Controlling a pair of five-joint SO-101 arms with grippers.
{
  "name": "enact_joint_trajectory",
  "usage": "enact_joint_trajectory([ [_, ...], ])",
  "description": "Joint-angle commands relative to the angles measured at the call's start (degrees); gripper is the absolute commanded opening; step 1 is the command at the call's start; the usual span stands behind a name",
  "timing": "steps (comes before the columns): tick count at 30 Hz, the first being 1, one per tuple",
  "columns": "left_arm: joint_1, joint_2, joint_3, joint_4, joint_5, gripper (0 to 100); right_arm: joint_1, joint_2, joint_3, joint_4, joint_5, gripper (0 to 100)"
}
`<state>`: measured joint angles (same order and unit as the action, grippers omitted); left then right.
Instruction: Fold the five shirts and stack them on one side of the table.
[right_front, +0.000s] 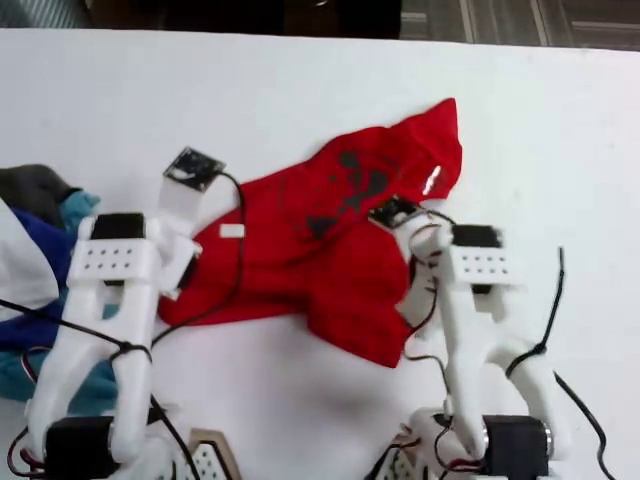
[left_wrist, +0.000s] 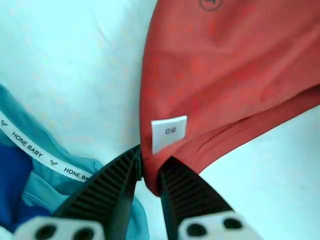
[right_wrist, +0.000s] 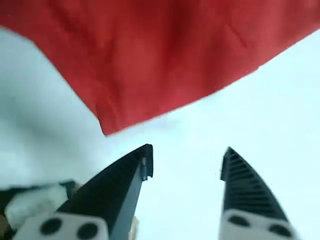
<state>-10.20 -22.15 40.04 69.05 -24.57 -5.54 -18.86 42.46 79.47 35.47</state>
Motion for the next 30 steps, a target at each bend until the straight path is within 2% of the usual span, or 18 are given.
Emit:
enact_joint_trajectory([
  [1,-0.26,-1.32,-1.89,-0.97,0.09,3,-5.85,2.86,-2.02,-0.4,-9.05,24.4],
  [8,-0.53,-1.32,-1.36,-0.97,0.09,3,-13.05,12.18,-2.02,0.31,-9.58,24.4],
  [25,-0.35,-1.32,-1.36,-0.7,0.09,3,-13.23,22.11,-2.11,-10.77,-9.93,24.0],
  [28,-0.35,-1.32,-1.36,-0.7,0.09,3,-13.05,22.99,-2.11,-10.86,-9.76,15.9],
  [30,-0.35,-1.32,-1.36,-0.7,0.09,3,-12.97,23.16,-2.11,-11.74,-9.76,5.0],
])
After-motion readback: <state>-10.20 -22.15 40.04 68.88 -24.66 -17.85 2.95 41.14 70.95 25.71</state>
